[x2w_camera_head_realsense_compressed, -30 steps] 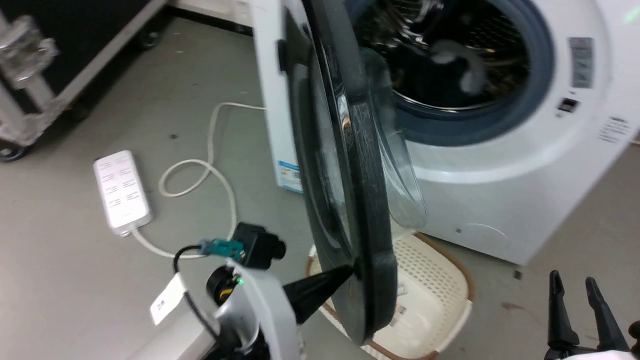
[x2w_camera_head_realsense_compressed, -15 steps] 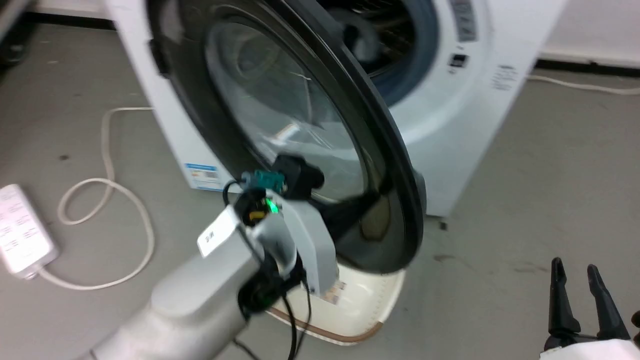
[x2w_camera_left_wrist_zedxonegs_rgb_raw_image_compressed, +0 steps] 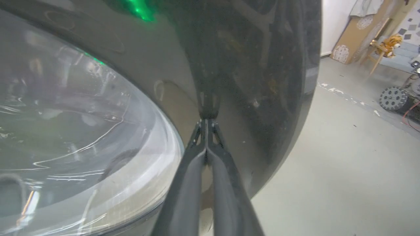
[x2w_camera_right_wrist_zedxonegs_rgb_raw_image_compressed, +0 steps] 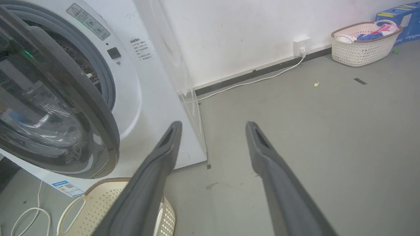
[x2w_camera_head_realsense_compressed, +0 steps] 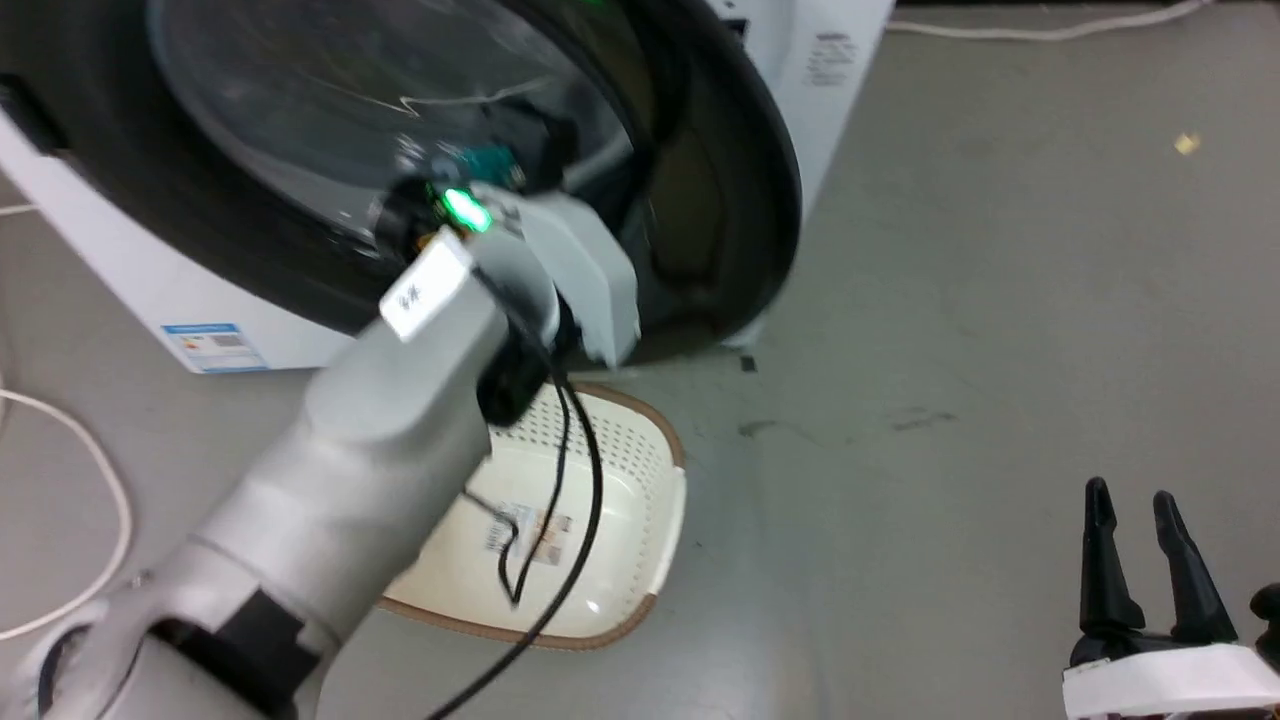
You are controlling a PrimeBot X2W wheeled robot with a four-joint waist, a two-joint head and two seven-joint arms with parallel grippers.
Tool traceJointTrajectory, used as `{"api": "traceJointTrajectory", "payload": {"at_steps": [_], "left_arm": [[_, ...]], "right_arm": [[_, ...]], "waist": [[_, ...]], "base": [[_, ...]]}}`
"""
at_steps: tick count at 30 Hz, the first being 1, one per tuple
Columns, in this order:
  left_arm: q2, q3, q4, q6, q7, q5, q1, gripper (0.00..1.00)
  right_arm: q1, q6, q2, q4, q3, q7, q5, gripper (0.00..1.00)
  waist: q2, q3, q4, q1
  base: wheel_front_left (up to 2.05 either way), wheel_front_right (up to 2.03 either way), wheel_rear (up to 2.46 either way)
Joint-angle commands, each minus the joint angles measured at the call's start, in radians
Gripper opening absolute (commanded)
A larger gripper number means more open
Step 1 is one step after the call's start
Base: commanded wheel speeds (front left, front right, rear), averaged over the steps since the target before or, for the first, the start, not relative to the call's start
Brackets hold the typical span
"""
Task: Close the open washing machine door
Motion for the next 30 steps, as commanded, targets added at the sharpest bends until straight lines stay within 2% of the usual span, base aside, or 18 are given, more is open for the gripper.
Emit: {"api": "traceJointTrajectory", "payload": {"at_steps": [1,4,5,8,12,17,18,20,25,27,30], "left_arm": [[-0.01,0.01,0.029,0.014,-0.015,0.007,-0.035,0.0],[-0.038,0.036,0.107,0.045,-0.055,0.009,-0.088,0.0],[-0.067,0.055,0.168,0.058,-0.096,0.009,-0.133,0.0],[-0.092,0.073,0.213,0.041,-0.124,-0.006,-0.151,0.0],[-0.112,0.085,0.24,-0.007,-0.142,-0.033,-0.126,0.0],[-0.088,0.138,0.187,-0.032,-0.167,-0.057,-0.051,0.0],[-0.074,0.164,0.159,-0.025,-0.169,-0.053,-0.031,0.0],[-0.029,0.253,0.059,0.015,-0.17,-0.014,0.022,0.0],[0.049,0.486,-0.234,0.121,-0.17,0.163,0.273,0.0],[0.066,0.545,-0.32,0.148,-0.171,0.237,0.377,0.0],[0.078,0.6,-0.384,0.161,-0.171,0.306,0.51,0.0]], "right_arm": [[-0.019,0.001,0.0,0.001,0.004,-0.004,0.007,1.0],[-0.025,0.001,0.0,0.002,0.005,-0.004,0.012,1.0],[-0.028,0.001,0.0,0.002,0.003,-0.004,0.014,1.0],[-0.029,0.001,0.0,0.005,-0.001,-0.004,0.007,1.0],[-0.019,0.001,0.0,0.005,-0.015,-0.004,-0.004,1.0],[0.007,0.001,0.0,0.007,-0.029,-0.004,-0.022,1.0],[0.013,0.001,0.0,0.006,-0.031,-0.004,-0.025,1.0],[0.02,0.001,0.0,0.004,-0.028,-0.004,-0.029,1.0],[0.036,0.001,0.0,0.005,-0.021,-0.004,-0.035,1.0],[0.042,0.001,0.0,0.006,-0.019,-0.004,-0.037,1.0],[0.05,0.001,0.0,0.01,-0.018,-0.004,-0.039,1.0]], "waist": [[-0.0001,0.035,-0.035,-0.0001],[-0.0001,0.048,-0.046,-0.0001],[-0.0001,0.057,-0.047,-0.0001],[-0.0001,0.049,-0.034,-0.0001],[-0.0001,0.011,0.009,-0.0001],[-0.0001,-0.058,0.083,-0.0001],[-0.0001,-0.072,0.1,-0.0001],[-0.0001,-0.09,0.126,-0.0001],[-0.0001,-0.13,0.185,-0.0001],[-0.0001,-0.141,0.203,-0.0001],[-0.0001,-0.155,0.221,-0.0001]], "base": [[0.0,0.0,0.0],[0.0,0.0,0.0],[0.0,0.0,0.0],[0.0,0.0,0.0],[0.0,0.0,0.0],[0.0,0.0,0.0],[0.0,0.0,0.0],[0.0,0.0,0.0],[0.0,0.0,0.0],[0.0,0.0,0.0],[0.0,0.0,0.0]]}}
